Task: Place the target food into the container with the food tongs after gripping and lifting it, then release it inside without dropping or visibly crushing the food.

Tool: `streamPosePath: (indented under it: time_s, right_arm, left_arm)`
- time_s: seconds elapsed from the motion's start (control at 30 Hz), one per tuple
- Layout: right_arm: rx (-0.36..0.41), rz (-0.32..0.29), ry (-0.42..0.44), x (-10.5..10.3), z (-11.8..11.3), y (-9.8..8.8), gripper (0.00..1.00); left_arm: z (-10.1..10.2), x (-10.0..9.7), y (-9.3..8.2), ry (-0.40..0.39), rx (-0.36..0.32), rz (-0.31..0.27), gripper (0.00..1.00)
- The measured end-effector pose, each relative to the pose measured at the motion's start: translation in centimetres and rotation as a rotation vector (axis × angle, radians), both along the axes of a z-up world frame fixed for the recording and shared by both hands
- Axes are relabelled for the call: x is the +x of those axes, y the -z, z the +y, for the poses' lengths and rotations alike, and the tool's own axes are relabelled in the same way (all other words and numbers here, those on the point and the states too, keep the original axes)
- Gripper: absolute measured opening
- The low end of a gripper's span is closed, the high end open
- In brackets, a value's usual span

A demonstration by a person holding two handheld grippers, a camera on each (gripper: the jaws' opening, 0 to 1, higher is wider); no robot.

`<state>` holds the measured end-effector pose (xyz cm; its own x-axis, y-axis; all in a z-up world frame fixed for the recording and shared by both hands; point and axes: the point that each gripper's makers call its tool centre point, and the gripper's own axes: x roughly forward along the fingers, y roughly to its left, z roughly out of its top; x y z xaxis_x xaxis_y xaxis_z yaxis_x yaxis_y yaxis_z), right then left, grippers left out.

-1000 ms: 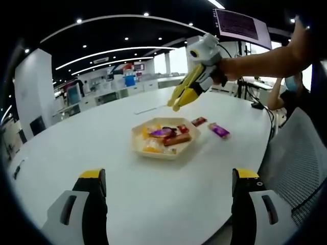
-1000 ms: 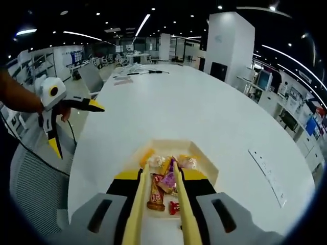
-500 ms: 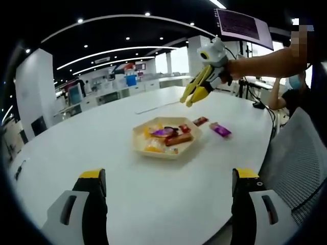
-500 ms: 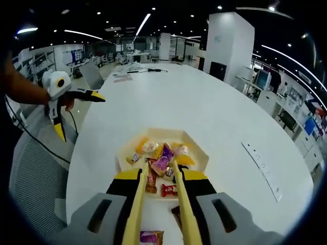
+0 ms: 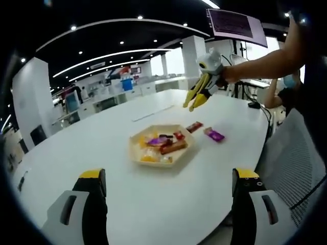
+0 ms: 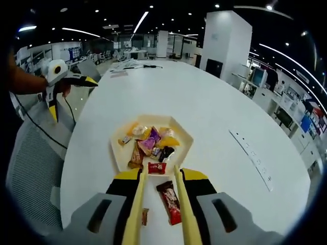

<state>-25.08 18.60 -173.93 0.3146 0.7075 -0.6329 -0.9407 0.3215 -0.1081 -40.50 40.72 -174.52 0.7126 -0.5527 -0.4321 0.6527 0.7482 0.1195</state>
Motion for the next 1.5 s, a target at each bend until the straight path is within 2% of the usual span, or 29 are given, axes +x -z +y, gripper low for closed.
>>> streamPosePath:
  time_s: [0.2, 0.33, 0.37, 0.4, 0.47, 0.57, 0.63, 0.83, 1.13, 1.3, 1.4, 1.5]
  right_arm:
    - [0.017, 0.002, -0.006, -0.3, -1.4, -0.3, 0.29]
    - [-0.006, -0.008, -0.006, -0.2, -2.5, 0.1, 0.29]
    - [-0.004, -0.008, -0.001, -0.2, -2.8, 0.1, 0.29]
    - [-0.004, -0.007, 0.001, -0.2, -2.9, 0.1, 0.29]
    - [-0.007, -0.011, 0.0, -0.2, -3.2, 0.2, 0.29]
    - [-0.01, -0.016, -0.001, -0.1, -3.6, 0.2, 0.29]
    - [-0.011, -0.016, 0.002, 0.1, -3.8, 0.4, 0.29]
    - [-0.024, -0.015, -0.009, 0.1, -3.9, 1.0, 0.29]
    - [-0.029, -0.01, -0.016, 0.7, -3.9, 1.9, 0.29]
    - [-0.041, -0.008, -0.027, 0.9, -4.1, 2.8, 0.29]
    - [-0.059, -0.028, -0.064, 1.0, -4.3, 3.8, 0.29]
    - [-0.051, -0.015, -0.072, 1.0, -4.3, 4.5, 0.29]
  left_arm:
    - [-0.9, -0.6, 1.2, 0.037, -0.031, 0.048, 1.0]
    - [-1.4, -1.0, 1.1, 0.078, -0.039, 0.048, 1.0]
    - [-1.1, -1.1, 1.0, 0.086, -0.034, 0.029, 1.0]
    - [-0.7, -1.1, 1.2, 0.083, -0.028, 0.027, 1.0]
    - [0.3, -1.1, 1.9, 0.038, -0.044, 0.065, 1.0]
    - [-0.1, -1.3, 1.8, 0.045, -0.072, 0.048, 1.0]
    - [-0.2, -1.2, 2.0, 0.051, -0.06, 0.045, 1.0]
    - [0.2, -0.8, 1.7, 0.036, -0.082, 0.024, 1.0]
    - [0.1, -1.0, 2.4, 0.046, -0.067, 0.049, 1.0]
    - [0.0, -1.1, 2.5, 0.05, -0.063, 0.058, 1.0]
    - [0.2, -1.0, 2.9, 0.041, -0.052, 0.072, 1.0]
    - [0.1, -1.1, 3.0, 0.044, -0.058, 0.076, 1.0]
